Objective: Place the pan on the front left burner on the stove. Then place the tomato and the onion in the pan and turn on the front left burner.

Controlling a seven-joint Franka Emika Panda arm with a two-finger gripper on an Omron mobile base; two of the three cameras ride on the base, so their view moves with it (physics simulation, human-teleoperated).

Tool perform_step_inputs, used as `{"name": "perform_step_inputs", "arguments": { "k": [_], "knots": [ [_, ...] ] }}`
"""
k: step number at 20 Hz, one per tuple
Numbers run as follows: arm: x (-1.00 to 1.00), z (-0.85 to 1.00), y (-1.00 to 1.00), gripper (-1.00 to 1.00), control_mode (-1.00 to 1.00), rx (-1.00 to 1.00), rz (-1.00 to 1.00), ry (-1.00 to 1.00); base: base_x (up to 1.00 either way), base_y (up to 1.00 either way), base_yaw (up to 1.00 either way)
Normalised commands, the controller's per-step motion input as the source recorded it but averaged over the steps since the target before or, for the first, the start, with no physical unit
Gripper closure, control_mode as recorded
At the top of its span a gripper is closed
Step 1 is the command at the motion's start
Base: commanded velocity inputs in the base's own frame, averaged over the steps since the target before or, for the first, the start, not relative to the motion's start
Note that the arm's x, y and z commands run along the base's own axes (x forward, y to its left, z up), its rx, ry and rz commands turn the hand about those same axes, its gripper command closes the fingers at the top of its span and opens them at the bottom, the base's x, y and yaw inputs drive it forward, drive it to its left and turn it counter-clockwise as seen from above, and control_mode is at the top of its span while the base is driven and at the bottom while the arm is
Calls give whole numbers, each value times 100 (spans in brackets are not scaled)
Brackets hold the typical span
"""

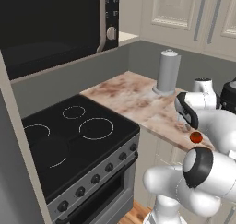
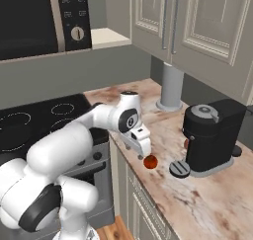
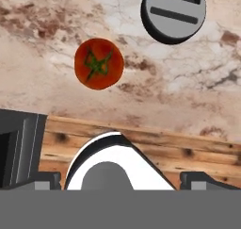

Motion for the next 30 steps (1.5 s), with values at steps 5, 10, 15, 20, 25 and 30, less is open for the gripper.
{"name": "perform_step_inputs", "arguments": {
  "k": [5, 10, 15, 20, 25, 30],
  "knots": [
    [19, -22, -22, -100, -100, -1, -3, 4, 0, 0, 0],
    [26, -18, -15, -100, -100, 0, 0, 4, 0, 0, 0],
    [23, -18, -17, -100, -100, 0, 0, 1, 0, 0, 0],
    [6, -22, -22, -100, -100, 0, -3, 3, 0, 0, 0],
    [9, -20, -14, -100, -100, 0, -3, 2, 0, 0, 0],
    [21, -16, 0, -100, -100, 0, -4, 0, 0, 0, 0]
  ]
}}
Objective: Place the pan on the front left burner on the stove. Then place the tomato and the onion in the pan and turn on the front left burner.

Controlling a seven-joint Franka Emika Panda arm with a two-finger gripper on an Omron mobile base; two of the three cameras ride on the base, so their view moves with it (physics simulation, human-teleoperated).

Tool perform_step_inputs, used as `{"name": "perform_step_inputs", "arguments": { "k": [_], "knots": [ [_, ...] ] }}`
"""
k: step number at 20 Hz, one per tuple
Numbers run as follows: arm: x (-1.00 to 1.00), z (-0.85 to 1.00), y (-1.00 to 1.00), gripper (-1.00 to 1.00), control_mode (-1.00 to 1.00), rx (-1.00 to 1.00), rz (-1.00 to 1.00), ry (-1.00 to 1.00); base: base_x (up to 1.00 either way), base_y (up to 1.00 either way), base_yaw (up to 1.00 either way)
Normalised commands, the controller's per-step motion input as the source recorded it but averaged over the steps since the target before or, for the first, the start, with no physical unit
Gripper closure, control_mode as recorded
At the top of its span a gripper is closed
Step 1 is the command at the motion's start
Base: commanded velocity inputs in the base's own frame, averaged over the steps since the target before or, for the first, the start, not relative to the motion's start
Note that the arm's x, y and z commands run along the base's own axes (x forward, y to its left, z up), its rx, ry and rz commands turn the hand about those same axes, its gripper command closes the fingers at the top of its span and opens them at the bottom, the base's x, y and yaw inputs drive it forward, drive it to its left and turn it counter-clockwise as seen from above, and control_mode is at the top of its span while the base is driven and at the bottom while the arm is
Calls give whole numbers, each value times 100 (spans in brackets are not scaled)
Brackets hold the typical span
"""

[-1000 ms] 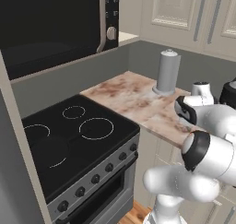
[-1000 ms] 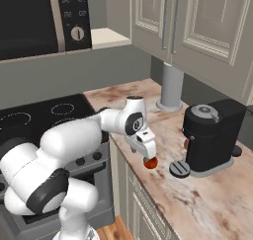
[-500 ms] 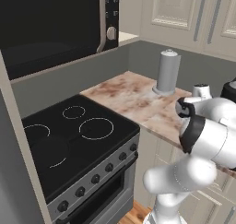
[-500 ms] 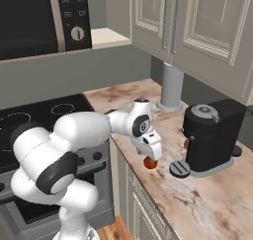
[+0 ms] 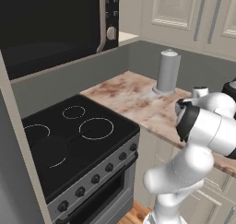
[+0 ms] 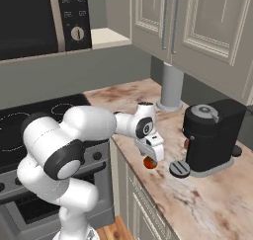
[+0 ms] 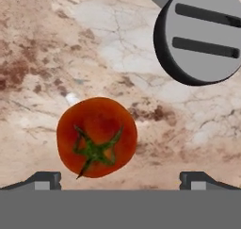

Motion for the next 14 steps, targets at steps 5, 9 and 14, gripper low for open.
{"name": "perform_step_inputs", "arguments": {
  "k": [5, 9, 14],
  "knots": [
    [20, -20, 0, -100, -100, 0, -3, 0, 0, 0, 0],
    [12, -25, 0, -100, -100, 0, -5, 1, 0, 0, 0],
    [7, -21, 0, -100, -100, 0, -5, 1, 0, 0, 0]
  ]
}}
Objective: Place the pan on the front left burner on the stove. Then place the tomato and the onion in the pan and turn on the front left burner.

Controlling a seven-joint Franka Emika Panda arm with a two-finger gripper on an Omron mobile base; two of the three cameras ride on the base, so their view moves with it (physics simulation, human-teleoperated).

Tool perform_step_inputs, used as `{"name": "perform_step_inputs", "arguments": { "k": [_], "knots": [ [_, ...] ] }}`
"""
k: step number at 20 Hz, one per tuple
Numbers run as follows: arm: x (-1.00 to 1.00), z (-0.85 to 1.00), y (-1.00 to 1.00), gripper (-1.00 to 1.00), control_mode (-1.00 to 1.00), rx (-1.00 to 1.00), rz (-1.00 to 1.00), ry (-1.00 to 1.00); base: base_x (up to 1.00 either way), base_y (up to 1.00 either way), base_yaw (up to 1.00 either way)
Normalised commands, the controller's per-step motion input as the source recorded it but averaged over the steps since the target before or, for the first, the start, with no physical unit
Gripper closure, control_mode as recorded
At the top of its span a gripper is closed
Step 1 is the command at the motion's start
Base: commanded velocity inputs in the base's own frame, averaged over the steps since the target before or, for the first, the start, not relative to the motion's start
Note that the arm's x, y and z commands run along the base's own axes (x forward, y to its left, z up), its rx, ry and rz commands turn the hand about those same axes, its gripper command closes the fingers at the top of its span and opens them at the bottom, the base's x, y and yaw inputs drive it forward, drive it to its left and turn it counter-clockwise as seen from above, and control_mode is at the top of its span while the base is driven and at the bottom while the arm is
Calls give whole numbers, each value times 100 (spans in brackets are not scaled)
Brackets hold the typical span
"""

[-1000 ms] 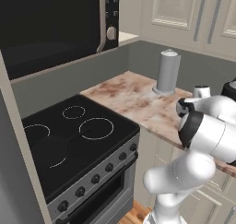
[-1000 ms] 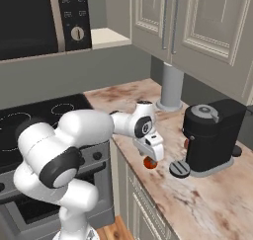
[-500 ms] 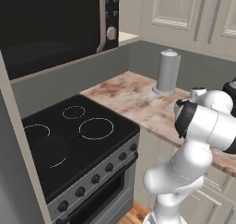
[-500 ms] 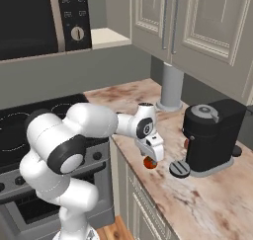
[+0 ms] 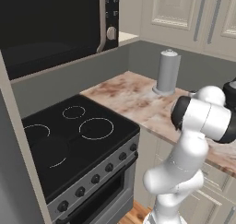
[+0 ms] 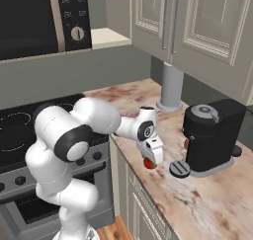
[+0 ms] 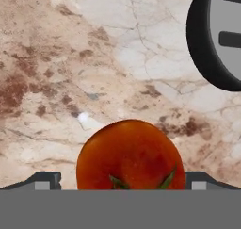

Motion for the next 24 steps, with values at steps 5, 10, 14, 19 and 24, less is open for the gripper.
{"name": "perform_step_inputs", "arguments": {
  "k": [5, 10, 14, 19, 24],
  "knots": [
    [0, -19, -2, 100, -100, 0, -6, 4, 0, 0, 0],
    [0, -14, -2, 100, -100, 0, -8, 5, 0, 0, 0],
    [-1, -5, 0, 100, -100, 0, -6, 2, 0, 0, 0],
    [-14, 42, 20, 100, -100, 0, 0, -8, 0, 0, 0],
    [-9, 61, 47, 100, -100, 0, 1, -9, 0, 0, 0]
  ]
}}
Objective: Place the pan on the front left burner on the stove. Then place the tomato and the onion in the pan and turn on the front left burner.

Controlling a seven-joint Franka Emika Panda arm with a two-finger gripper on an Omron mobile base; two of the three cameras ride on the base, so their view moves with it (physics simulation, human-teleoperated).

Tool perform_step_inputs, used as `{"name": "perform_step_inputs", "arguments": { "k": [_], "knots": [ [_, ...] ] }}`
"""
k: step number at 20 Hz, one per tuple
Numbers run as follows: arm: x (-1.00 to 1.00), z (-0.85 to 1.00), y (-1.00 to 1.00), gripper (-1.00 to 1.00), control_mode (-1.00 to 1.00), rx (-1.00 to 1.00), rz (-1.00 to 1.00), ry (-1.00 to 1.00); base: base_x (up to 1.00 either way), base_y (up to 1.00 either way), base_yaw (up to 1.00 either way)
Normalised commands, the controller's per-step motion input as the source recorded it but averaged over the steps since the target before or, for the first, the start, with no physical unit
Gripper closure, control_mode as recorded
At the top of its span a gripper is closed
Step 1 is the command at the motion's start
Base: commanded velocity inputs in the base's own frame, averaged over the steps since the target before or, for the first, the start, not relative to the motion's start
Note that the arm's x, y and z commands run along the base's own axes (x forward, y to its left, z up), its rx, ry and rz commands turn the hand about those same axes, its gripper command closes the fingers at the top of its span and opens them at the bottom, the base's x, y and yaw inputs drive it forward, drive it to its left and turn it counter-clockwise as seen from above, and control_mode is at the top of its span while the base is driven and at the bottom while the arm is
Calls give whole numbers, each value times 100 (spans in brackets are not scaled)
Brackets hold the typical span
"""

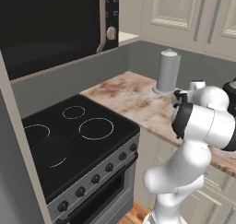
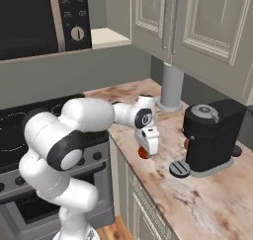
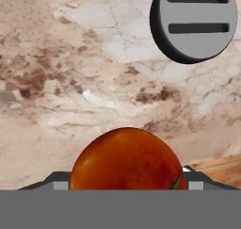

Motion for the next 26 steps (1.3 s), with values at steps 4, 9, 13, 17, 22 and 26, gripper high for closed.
{"name": "perform_step_inputs", "arguments": {
  "k": [4, 9, 13, 17, 22, 26],
  "knots": [
    [-1, 44, 60, 100, -100, 0, 5, -1, 0, 0, 0],
    [0, 36, 65, 100, -100, 0, 14, 0, 0, 0, 0],
    [0, 35, 66, 100, -100, 0, 25, 0, 0, 0, 0],
    [0, 31, 63, 100, -100, 0, 33, 0, 0, 0, 0],
    [0, 23, 61, 100, -100, 0, 34, 0, 0, 0, 0],
    [0, 12, 66, 100, -100, 7, 31, 3, 0, 0, 0]
  ]
}}
